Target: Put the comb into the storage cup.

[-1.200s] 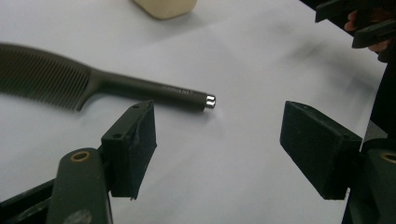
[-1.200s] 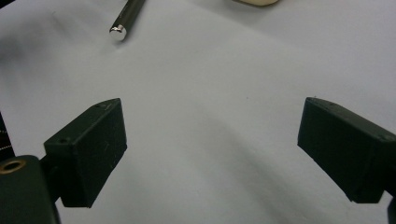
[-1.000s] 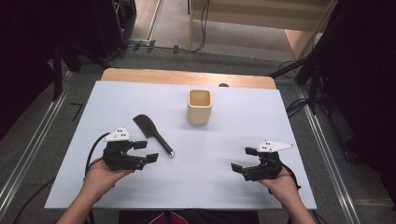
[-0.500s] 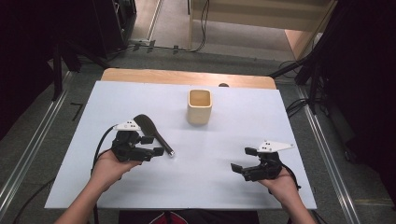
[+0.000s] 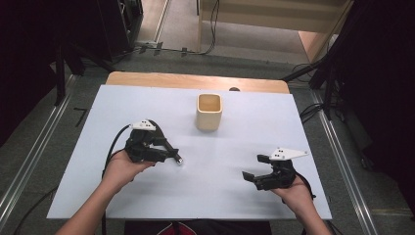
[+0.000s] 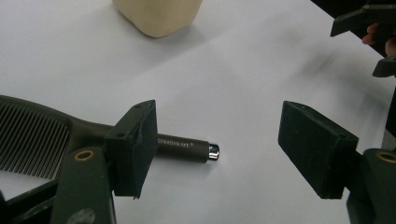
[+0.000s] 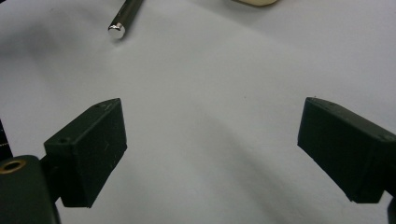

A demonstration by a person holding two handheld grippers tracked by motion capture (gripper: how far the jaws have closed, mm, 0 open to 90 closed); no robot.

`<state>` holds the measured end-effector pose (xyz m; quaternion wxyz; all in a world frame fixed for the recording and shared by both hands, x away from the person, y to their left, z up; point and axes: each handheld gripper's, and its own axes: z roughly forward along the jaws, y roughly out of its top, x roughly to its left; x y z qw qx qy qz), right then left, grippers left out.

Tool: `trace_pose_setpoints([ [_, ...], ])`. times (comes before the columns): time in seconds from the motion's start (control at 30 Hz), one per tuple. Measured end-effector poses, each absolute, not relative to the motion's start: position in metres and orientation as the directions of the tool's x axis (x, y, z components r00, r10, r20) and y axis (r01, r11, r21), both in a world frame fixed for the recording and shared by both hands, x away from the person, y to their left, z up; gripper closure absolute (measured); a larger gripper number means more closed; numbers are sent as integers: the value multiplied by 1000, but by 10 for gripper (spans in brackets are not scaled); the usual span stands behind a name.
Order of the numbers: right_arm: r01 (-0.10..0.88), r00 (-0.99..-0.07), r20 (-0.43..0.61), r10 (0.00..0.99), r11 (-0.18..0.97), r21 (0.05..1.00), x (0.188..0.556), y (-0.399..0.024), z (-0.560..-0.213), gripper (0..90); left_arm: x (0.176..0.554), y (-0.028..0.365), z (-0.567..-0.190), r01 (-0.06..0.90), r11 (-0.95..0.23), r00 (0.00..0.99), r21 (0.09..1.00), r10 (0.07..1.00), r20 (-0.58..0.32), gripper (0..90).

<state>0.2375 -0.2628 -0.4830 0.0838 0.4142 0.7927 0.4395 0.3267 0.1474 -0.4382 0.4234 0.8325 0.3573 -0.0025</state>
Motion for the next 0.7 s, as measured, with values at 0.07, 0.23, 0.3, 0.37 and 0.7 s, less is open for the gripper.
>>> trace_pose_setpoints([
  [0.07, 586, -637, 233, 735, 265, 765, 237, -263, -483, 65, 330, 144, -438, 597, -392, 745, 700, 593, -304, 299],
  [0.23, 584, -643, 229, 731, 274, 764, 237, -263, -483, 65, 338, 136, -438, 592, -400, 749, 700, 594, -293, 299],
  [0.3, 585, -643, 229, 731, 275, 763, 237, -263, -483, 65, 339, 134, -438, 591, -400, 750, 701, 592, -294, 299],
  [0.37, 585, -643, 230, 731, 274, 764, 237, -263, -483, 65, 341, 131, -439, 586, -396, 752, 707, 592, -292, 297],
  [0.7, 587, -639, 236, 732, 266, 764, 237, -264, -482, 65, 353, 113, -446, 582, -430, 756, 690, 598, -266, 288],
])
